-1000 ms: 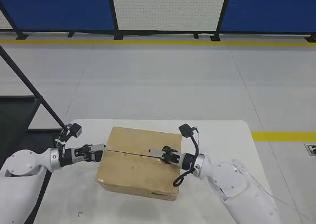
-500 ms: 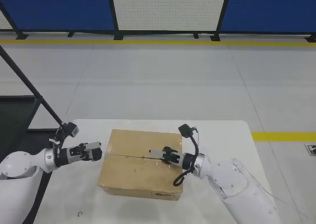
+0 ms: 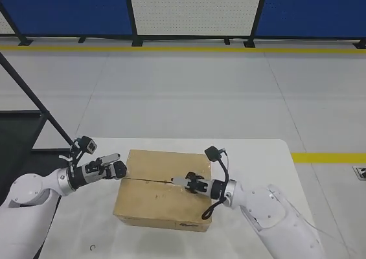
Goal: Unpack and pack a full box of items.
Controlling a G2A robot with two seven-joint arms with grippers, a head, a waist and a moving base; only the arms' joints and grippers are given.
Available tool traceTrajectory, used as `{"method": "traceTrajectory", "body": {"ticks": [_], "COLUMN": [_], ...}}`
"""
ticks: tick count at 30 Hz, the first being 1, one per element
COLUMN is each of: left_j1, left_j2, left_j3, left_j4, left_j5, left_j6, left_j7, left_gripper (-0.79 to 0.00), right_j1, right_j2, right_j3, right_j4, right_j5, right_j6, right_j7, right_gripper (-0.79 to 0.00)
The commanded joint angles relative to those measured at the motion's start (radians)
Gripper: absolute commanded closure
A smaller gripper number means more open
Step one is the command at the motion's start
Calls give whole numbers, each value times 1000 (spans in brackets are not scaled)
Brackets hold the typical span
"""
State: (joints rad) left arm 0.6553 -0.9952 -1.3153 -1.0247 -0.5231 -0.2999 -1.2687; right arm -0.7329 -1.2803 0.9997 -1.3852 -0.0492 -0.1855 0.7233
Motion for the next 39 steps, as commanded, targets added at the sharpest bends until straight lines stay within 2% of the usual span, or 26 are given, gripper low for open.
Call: {"method": "traceTrajectory", "body": {"ticks": [1,6,10,15,21,35,39], "left_j1": [-5,-13,-24,-41,-63,-63,-63], "left_j2": [-1,-3,-4,-6,-8,-8,-8], "left_j3": [15,30,39,56,66,66,66], "left_j4": [3,18,31,46,64,64,64], "left_j5": [19,24,26,35,36,36,36], "left_j6": [-1,-4,-2,-1,-6,-6,-6], "left_j7": [-4,-11,-25,-38,-46,-46,-46], "left_gripper": [-785,-785,-785,-785,-785,-785,-785], "right_j1": [-2,-10,-65,-219,-440,-449,-496], "right_j2": [0,2,15,47,80,82,82], "right_j3": [2,12,69,199,361,368,370], "right_j4": [-2,-17,-77,-211,-378,-387,-377], "right_j5": [-1,-5,-10,-41,-89,-105,-103], "right_j6": [0,-6,-23,-24,31,41,26], "right_j7": [0,-5,-35,-76,-128,-126,-164], "right_gripper": [-785,-785,-785,-785,-785,-785,-785]}}
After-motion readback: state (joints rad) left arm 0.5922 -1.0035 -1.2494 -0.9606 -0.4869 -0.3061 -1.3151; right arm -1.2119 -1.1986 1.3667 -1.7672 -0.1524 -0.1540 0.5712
